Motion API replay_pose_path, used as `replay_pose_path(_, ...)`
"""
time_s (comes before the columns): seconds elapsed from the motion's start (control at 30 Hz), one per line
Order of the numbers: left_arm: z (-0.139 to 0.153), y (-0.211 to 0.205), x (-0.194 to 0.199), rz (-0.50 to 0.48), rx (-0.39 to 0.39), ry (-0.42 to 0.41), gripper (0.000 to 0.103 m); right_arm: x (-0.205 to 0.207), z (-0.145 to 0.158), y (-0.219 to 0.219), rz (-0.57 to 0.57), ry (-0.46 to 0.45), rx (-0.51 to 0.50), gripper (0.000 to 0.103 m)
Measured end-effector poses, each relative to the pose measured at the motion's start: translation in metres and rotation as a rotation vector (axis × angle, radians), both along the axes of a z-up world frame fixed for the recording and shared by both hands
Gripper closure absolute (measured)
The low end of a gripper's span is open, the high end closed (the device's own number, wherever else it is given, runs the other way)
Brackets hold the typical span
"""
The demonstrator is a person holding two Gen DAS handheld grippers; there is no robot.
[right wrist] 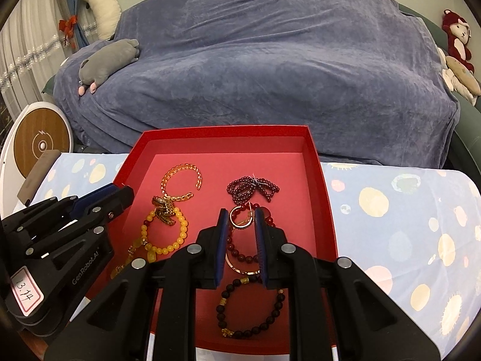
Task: Organize jewelry
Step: 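Carry both gold hoop earrings over the red box, then lower the earrings into the box and open both tools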
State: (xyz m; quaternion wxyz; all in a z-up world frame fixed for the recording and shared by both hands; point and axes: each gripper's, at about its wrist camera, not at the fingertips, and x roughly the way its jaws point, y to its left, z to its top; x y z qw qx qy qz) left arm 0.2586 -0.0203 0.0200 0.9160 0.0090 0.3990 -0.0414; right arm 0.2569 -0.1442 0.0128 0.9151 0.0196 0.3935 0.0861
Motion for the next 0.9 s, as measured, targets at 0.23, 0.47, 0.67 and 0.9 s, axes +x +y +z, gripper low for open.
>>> replay_pose_path(0.23, -0.004, 0.002, 0.01, 0.008, 0.002, 0.004, 0.088, 0.012, -0.004, -0.001, -0.014, 0.003, 0.0, 0.086)
replay_pose_path(0.47, -0.011, 0.002, 0.018, 0.009, 0.001, 0.015, 0.088, 0.024, -0.016, -0.001, -0.022, 0.028, -0.004, 0.086)
replay_pose_path(0.67, -0.017, 0.0, 0.025, 0.013, 0.001, 0.027, 0.088, 0.031, -0.027, 0.0, -0.03, 0.045, -0.014, 0.086)
replay_pose_path(0.9, -0.023, -0.002, 0.031, 0.014, 0.006, 0.04, 0.088, 0.037, -0.034, -0.001, -0.038, 0.055, -0.014, 0.086)
